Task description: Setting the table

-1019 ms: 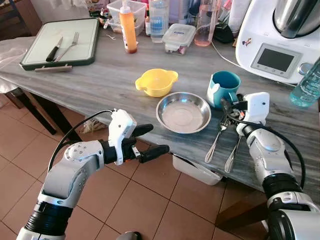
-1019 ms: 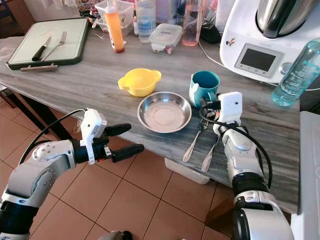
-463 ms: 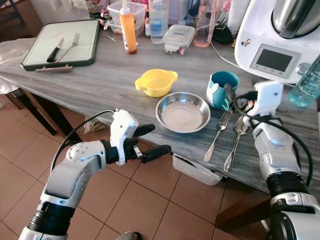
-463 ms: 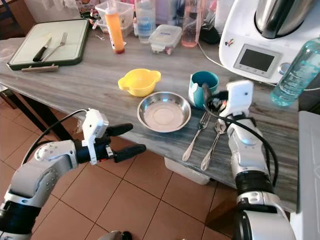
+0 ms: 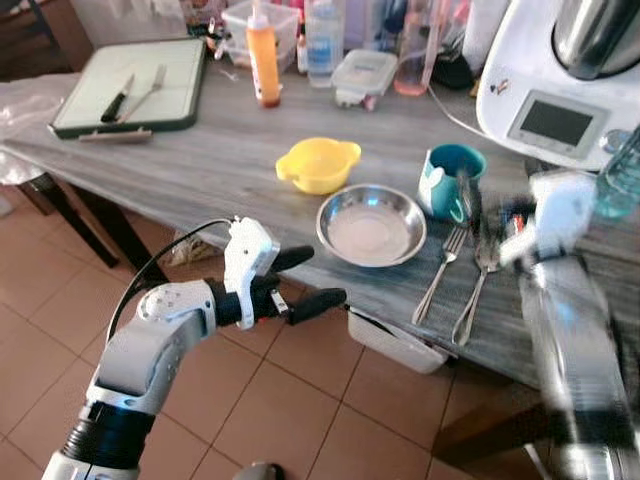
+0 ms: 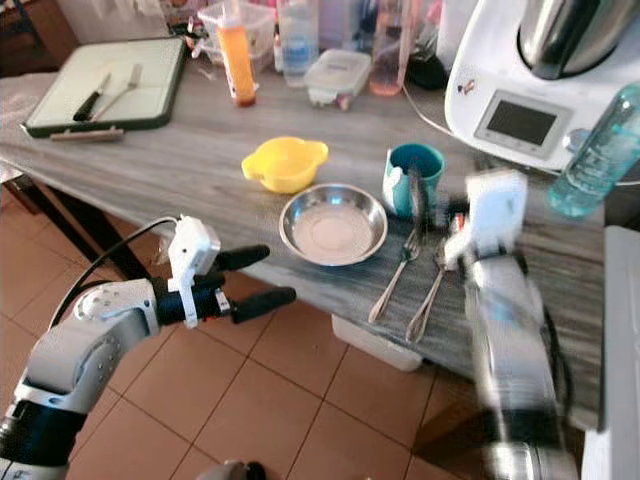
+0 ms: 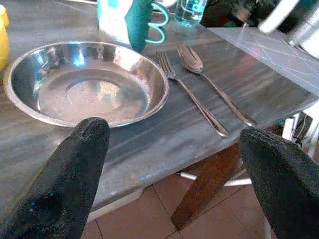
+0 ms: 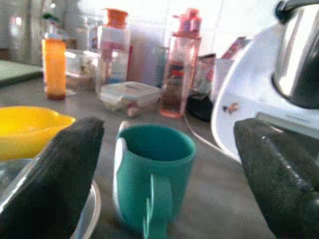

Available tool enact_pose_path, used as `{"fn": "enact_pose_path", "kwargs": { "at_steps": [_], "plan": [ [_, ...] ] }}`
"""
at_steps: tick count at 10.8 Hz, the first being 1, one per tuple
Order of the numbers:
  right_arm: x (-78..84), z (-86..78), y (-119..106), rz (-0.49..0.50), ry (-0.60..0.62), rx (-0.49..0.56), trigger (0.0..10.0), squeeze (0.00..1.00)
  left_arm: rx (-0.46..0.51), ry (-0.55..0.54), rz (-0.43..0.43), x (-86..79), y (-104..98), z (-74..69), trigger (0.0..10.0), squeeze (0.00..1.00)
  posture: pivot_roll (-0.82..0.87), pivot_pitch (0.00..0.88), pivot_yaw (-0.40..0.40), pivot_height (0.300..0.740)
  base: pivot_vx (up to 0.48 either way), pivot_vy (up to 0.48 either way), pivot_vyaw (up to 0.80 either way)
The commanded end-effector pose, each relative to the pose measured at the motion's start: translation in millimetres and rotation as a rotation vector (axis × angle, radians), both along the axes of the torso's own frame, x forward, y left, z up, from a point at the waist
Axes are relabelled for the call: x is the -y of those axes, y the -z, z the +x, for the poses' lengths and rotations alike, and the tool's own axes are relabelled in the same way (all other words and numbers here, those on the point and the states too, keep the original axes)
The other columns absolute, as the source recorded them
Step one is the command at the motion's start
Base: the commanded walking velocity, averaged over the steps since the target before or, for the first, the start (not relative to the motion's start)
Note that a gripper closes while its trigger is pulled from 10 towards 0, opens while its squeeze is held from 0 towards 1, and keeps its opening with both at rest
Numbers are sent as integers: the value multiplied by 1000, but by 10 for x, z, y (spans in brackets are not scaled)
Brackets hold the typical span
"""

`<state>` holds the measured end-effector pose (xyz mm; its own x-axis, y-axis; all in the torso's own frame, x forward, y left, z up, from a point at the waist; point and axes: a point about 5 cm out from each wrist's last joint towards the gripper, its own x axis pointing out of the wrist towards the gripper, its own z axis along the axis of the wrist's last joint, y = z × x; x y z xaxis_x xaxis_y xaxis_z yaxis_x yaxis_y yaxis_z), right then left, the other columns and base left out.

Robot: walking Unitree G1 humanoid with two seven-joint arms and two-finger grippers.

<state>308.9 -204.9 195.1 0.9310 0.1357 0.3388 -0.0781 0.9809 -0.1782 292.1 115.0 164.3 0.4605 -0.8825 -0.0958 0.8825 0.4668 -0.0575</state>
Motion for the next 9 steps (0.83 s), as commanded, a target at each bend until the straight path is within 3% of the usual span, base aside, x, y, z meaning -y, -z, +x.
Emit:
{"fn": "enact_pose_path", "kwargs": {
  "at_steps": [1, 3, 9],
  "plan": [
    [-53, -82, -56, -17, 11, 25, 10000, 1000, 9, 1, 9, 11, 3, 6, 10000, 0, 195, 107, 7, 740, 0, 0, 0],
    [-49, -359, 20, -6, 106, 4, 10000, 1000, 4, 11, -9, 83, 29, 39, 10000, 0, 154, 91, 9, 740, 0, 0, 0],
    [-187, -818, 225, 16, 267, -103, 10000, 1000, -49, 0, -45, 85, 151, 23, 10000, 0, 113, 82, 0, 740, 0, 0, 0]
  ]
}}
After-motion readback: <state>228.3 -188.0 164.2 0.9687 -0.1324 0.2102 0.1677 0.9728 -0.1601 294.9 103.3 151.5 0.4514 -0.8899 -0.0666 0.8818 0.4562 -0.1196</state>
